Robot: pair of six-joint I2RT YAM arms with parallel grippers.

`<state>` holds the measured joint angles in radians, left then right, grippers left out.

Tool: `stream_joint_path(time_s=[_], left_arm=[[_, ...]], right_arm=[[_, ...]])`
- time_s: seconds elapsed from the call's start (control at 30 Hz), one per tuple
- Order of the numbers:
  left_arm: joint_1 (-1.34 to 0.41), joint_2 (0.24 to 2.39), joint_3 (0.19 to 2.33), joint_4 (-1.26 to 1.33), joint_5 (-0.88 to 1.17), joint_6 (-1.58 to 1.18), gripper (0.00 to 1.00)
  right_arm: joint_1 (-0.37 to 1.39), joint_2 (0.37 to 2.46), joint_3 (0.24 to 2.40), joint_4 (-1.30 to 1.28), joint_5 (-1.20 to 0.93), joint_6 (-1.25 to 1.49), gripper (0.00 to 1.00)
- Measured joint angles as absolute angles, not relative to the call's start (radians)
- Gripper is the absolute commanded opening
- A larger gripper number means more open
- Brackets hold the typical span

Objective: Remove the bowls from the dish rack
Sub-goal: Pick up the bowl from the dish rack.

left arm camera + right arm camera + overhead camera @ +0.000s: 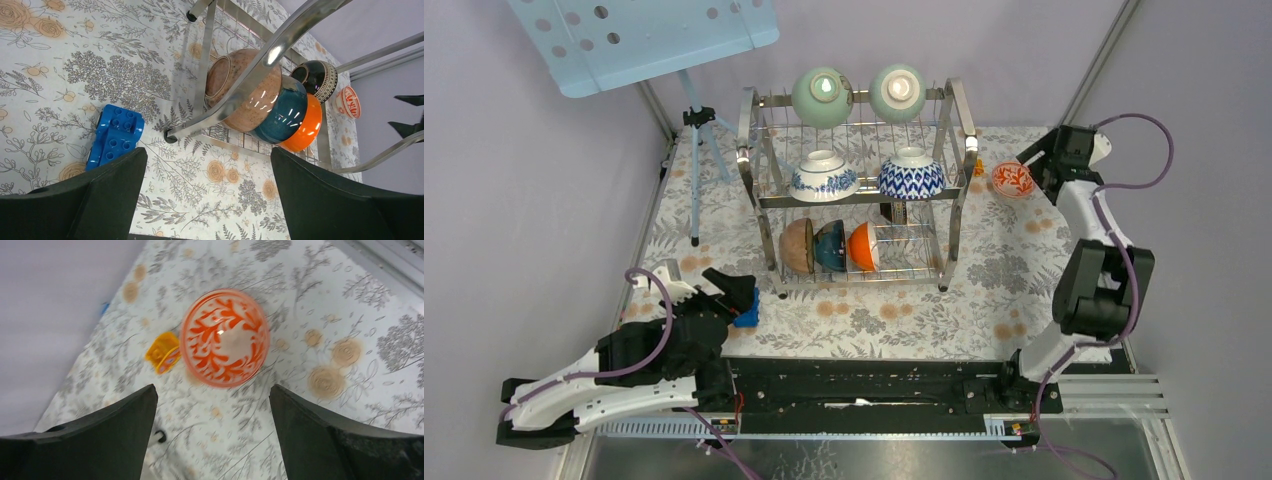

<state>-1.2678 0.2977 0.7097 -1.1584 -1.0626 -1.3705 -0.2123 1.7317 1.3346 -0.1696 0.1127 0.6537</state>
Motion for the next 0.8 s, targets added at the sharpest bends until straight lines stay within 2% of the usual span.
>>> stream_joint_path(time_s=[0.37,0.63,0.8], left_arm=[[-1.268,0.407,0.710,-1.158,-1.062,-1.370,0.99],[-1.269,0.416,0.726,-1.158,-1.063,-1.358,0.99],[-1.269,0.462,0.757,-1.156,-1.076,-1.351,0.99]], right_arm=[[-0.037,1.249,1.115,-0.094,0.130,0.654,0.89],[0.069,0.810,0.935,-0.202,0.163,0.599,0.88],[0.136,0.552,0.852,-0.267,0.028,0.573,0.86]])
